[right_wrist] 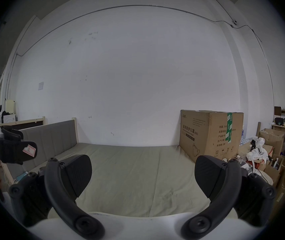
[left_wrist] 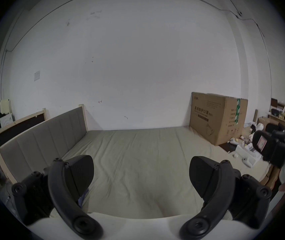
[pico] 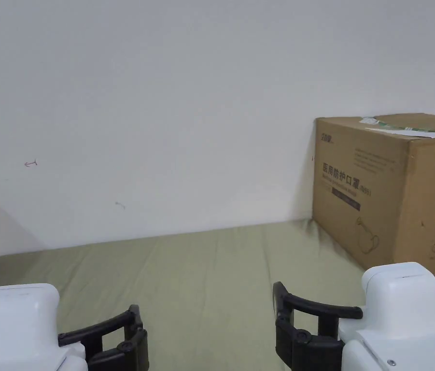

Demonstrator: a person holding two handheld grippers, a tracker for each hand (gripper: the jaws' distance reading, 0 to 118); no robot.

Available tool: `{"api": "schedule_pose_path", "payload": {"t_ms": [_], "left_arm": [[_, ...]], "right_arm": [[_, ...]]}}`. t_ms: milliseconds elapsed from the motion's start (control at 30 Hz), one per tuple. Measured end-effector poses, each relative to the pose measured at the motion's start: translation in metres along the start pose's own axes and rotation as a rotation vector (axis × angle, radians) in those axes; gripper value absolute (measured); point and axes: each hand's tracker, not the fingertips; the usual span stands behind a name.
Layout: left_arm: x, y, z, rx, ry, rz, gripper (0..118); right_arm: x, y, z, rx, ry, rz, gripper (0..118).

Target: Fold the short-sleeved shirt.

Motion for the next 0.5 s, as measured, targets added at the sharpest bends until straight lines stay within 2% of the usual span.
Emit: {"api": "schedule_pose_path", "payload": {"t_ms": [133,267,500], "left_arm": [[0.001,-0.001,0.0,0.031,0.016,0.026,116],[0.005,-0.005,-0.002,0.075,0.073,-0.042,116],[0.007,-0.002,0.003,0.119,0.082,-0.05,116]], "right_arm": [[0.001,-0.003,-0.007,-0.034,0.001,-0.001,118],[0.0,-0.005,-0.013,-0.06,-0.001,-0.003,118],[0.0,-0.007,-0.016,-0.083,0.002,-0.006,118]]}}
